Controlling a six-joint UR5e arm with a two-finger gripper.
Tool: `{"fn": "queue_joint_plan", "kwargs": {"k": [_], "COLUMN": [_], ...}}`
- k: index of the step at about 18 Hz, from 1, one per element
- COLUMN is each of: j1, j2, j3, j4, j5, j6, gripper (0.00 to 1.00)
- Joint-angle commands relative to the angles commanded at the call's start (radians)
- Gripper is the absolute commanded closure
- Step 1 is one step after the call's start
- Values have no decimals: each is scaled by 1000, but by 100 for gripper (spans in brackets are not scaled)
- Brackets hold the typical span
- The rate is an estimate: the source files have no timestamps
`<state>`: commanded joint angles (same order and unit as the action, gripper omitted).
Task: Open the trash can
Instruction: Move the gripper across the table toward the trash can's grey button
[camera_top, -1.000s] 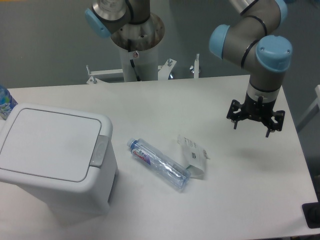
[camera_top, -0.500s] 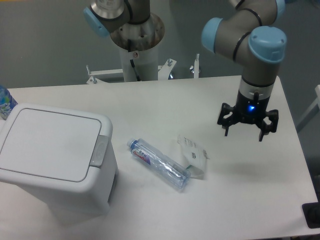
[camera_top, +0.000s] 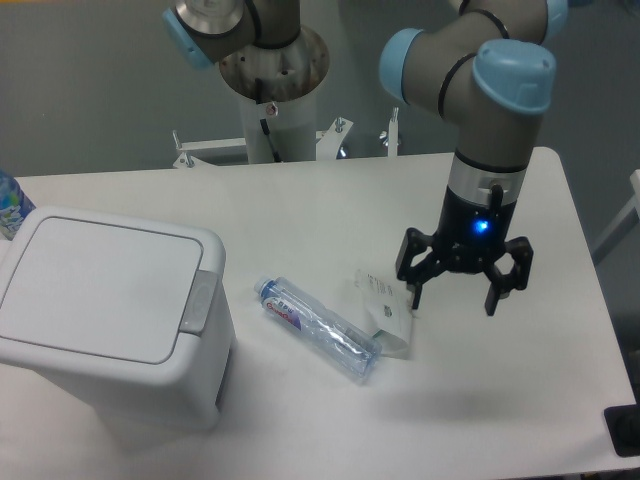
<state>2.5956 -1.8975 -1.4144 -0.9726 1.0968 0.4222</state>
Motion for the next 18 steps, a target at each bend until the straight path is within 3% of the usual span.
{"fn": "queue_joint_plan", "kwargs": {"k": [11,15,18], "j1": [-103,-152,-186], "j2": [11,73,87], "j3": [18,-12,-35], "j4": [2,-3,-3], "j5": [-29,-41,-37], "j6": [-134,-157,-167], "gripper": [0,0,0]}}
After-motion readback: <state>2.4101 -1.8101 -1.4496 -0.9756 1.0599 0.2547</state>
